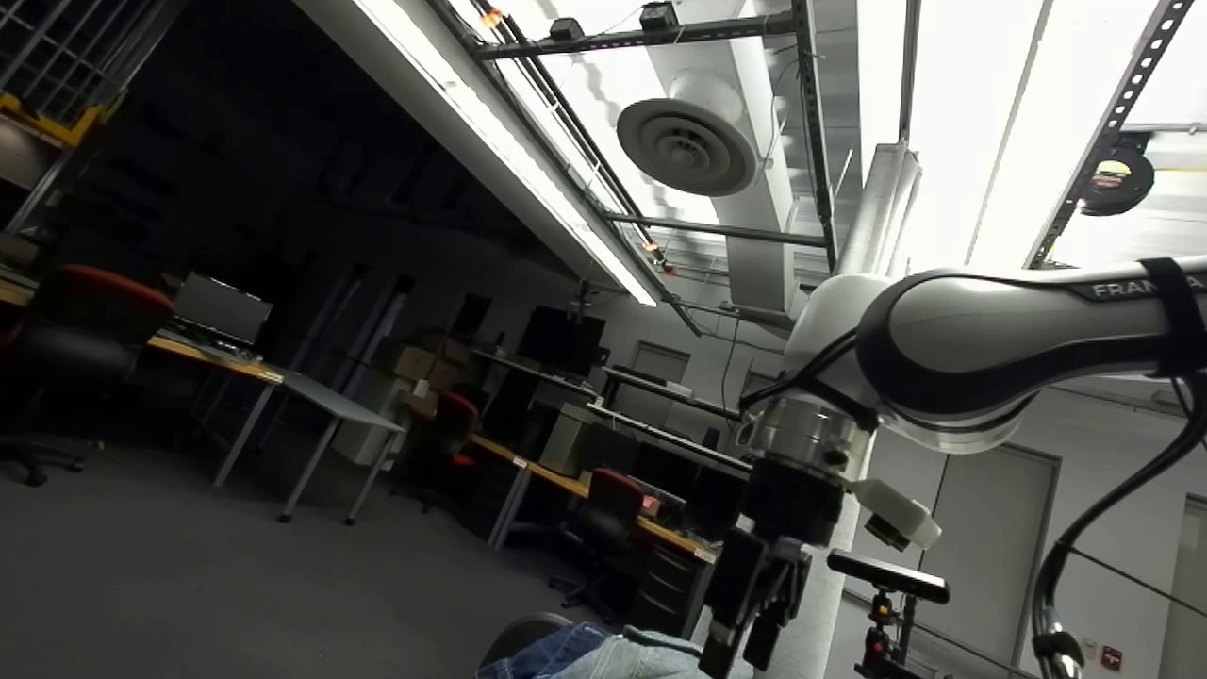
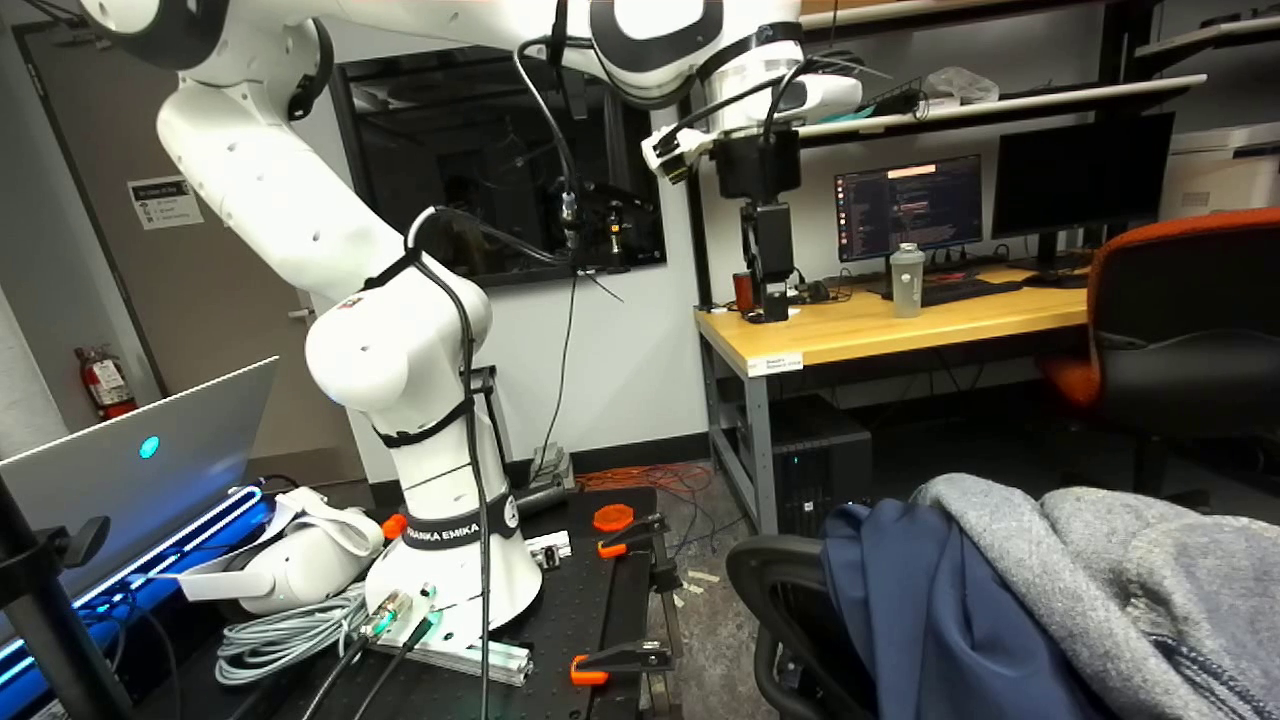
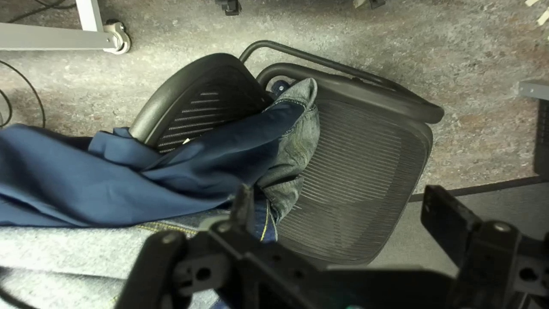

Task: Remove the hoodie from the backrest of the black chair

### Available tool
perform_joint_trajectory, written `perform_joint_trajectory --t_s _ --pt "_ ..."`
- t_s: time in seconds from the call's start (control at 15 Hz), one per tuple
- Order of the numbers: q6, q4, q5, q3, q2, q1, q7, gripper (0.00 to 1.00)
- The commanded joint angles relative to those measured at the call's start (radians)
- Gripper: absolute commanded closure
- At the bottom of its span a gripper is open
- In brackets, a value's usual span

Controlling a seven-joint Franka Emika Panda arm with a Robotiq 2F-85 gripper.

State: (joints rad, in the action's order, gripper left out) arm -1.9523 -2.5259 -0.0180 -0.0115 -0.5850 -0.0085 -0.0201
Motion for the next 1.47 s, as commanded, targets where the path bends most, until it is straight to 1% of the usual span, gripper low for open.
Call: perform_joint_trajectory --t_s 0.0,0.47,0.87,1.33,1.4 --pt "-0.046 0.067 0.004 0.01 0.094 -0.025 -0.054 0.0" --pt "-0.114 0.155 -0.013 0.08 0.235 -0.118 -0.129 0.0" --pt "-0.157 0.221 0.013 0.166 0.334 -0.195 -0.194 0.0" --pt "-0.263 0.262 0.047 0.242 0.449 -0.261 -0.316 0.0" --pt "-0.268 0.279 0.054 0.261 0.469 -0.274 -0.318 0.0"
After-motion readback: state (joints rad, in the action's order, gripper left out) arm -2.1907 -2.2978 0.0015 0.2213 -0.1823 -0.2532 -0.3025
